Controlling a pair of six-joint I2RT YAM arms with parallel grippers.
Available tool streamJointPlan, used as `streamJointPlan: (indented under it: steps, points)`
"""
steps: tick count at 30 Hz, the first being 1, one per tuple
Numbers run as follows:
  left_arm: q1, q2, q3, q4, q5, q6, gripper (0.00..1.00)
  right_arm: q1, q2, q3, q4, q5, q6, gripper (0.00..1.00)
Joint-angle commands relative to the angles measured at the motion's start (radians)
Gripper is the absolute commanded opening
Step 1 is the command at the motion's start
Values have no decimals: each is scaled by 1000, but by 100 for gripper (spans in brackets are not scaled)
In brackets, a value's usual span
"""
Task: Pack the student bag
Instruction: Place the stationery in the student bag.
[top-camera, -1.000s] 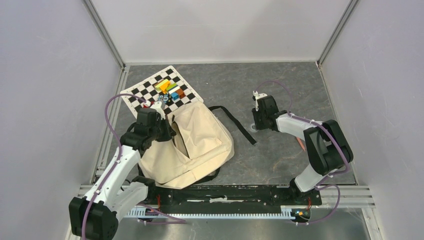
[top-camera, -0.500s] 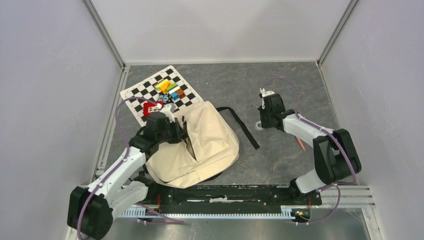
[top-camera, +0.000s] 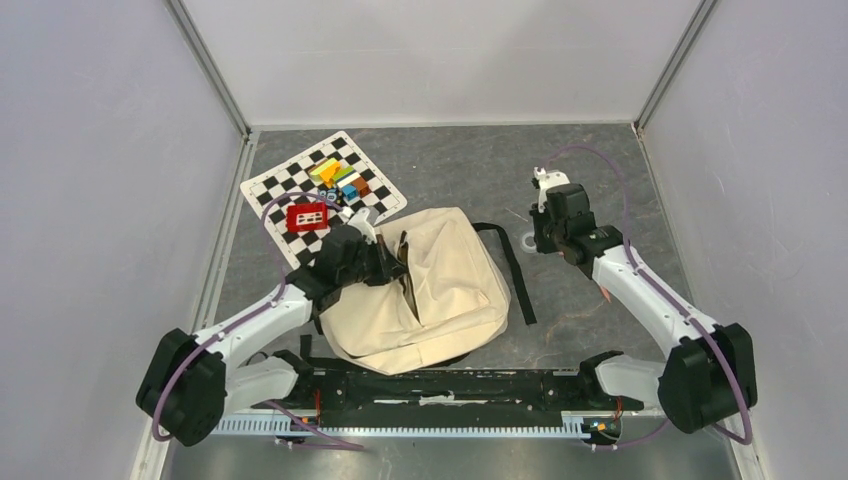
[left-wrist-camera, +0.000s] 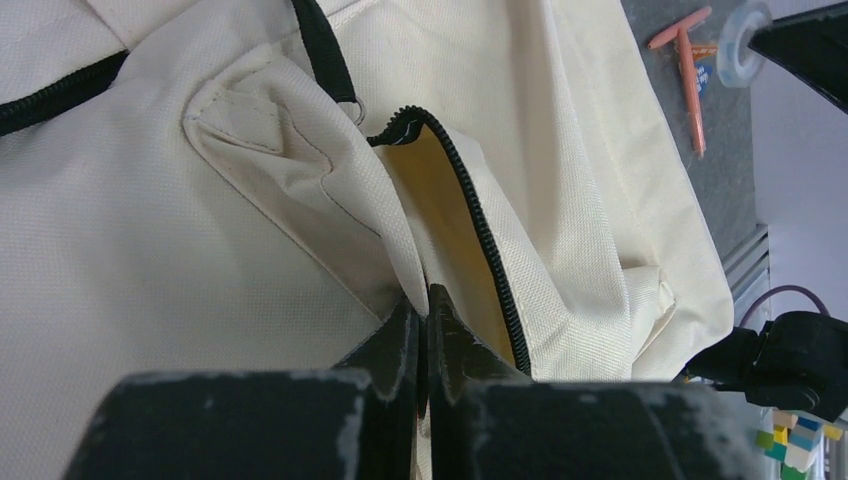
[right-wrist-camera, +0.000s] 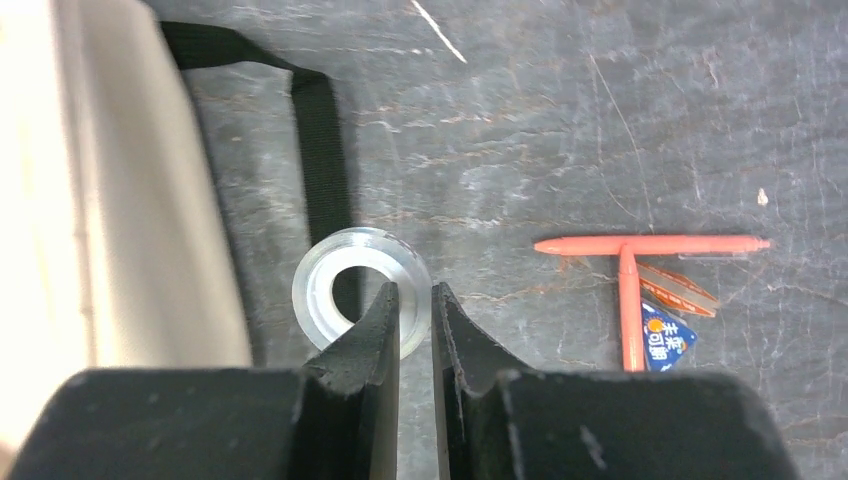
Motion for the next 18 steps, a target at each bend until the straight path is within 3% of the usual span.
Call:
streamJointPlan:
  steps: [1, 5, 12, 18]
  points:
    - [0, -65, -35, 21, -72, -34, 2, 71, -56, 103, -51, -38, -6, 0]
    - [1, -135, -63, -57, -132, -24, 6, 193, -63, 167, -29, -18, 24, 0]
    - [10, -223, -92, -117, -162, -21, 25, 455, 37, 310, -7, 66, 88, 0]
    - [15, -302, -60, -187, -174, 1, 56, 635, 114, 335, 77, 123, 164, 0]
